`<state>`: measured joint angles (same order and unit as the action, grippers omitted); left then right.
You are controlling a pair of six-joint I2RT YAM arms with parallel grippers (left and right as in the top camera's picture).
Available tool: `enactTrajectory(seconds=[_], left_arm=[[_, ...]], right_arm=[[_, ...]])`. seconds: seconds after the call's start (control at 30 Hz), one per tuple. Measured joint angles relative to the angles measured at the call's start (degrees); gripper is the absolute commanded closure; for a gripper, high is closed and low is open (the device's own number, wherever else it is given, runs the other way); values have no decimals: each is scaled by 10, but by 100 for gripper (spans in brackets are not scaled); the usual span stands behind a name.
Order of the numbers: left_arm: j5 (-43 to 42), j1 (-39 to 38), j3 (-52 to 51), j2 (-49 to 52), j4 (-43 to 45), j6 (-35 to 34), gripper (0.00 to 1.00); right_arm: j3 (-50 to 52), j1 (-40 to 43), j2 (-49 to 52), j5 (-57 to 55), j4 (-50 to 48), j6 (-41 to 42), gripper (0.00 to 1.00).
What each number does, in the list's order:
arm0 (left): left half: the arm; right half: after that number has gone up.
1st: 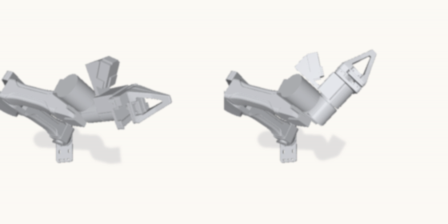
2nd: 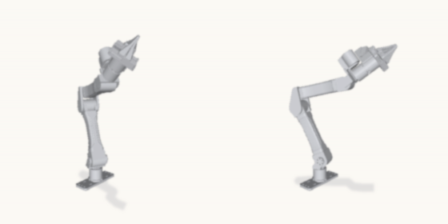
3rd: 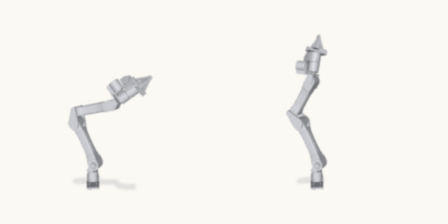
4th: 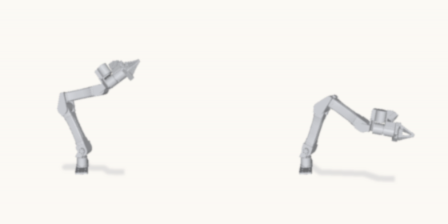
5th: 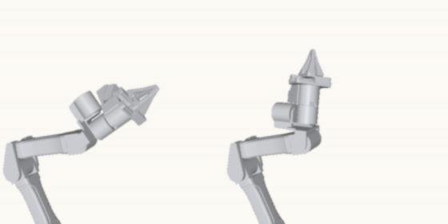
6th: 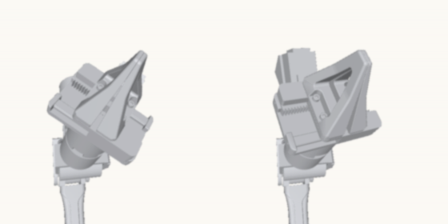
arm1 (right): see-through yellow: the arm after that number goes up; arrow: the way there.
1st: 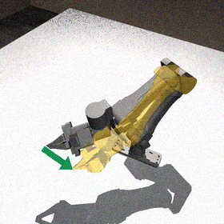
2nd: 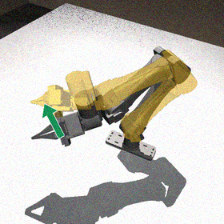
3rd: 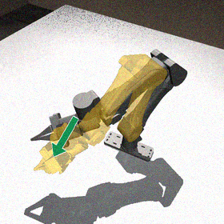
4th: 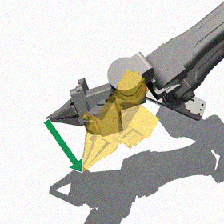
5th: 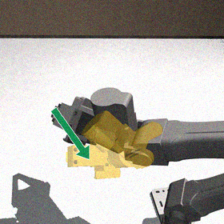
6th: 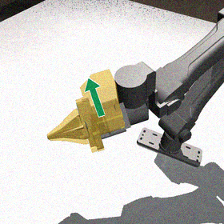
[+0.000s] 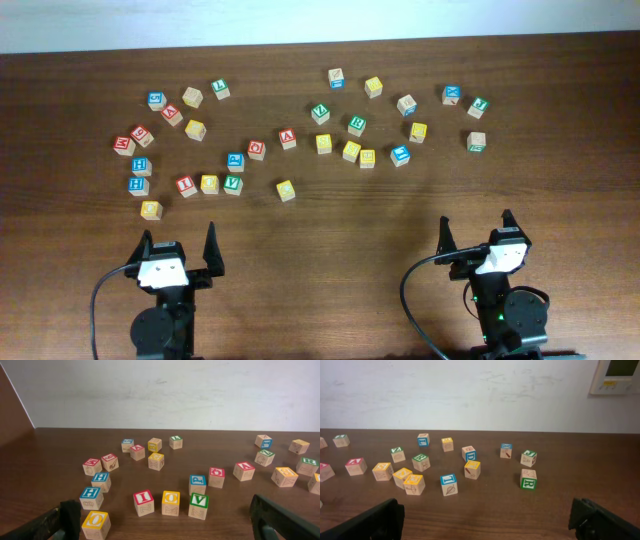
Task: Spell out ICRA
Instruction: 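Move the left gripper over the red I block at left cluster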
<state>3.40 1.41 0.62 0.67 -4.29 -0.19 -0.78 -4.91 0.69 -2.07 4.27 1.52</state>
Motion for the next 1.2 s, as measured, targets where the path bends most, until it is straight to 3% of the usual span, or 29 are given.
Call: enactTrajectory(seconds=[0.03,0.07,0.1,0.13,0.17,0.23,0.27,0.33,0.53,0.6,0.7,0.8,1.03,1.2], left_arm=[[0,0,0,0,0,0,1],[-20,-23,49,46,-160,1,1],[-86,-91,222,253,-533,6,1],[-127,-110,479,548,-551,6,1],[-147,-110,700,759,-543,6,1],[-157,-110,1021,973,-535,6,1],[-162,-110,1082,957,-557,7,1],[-172,-111,1113,890,-588,7,1],[-159,-111,1090,920,-637,6,1],[-99,-112,1090,921,-642,-17,1],[25,-111,1090,921,-704,-109,1],[71,-107,1090,945,-744,-154,1],[11,-107,1090,1053,-759,-166,1],[-96,-109,1090,1102,-773,-160,1]], right_arm=[[0,0,0,0,0,0,2],[0,0,2,1,1,0,2],[0,1,-1,0,0,0,2],[0,1,-1,0,0,0,2],[0,1,-1,0,0,0,2],[0,1,-1,0,0,0,2],[0,1,-1,0,0,0,1],[0,1,-1,0,0,0,2],[0,1,-1,0,0,0,2],[0,1,-1,0,0,0,2],[0,1,-1,0,0,0,2],[0,1,-1,0,0,0,2],[0,1,-1,0,0,0,2],[0,1,-1,0,0,0,2]])
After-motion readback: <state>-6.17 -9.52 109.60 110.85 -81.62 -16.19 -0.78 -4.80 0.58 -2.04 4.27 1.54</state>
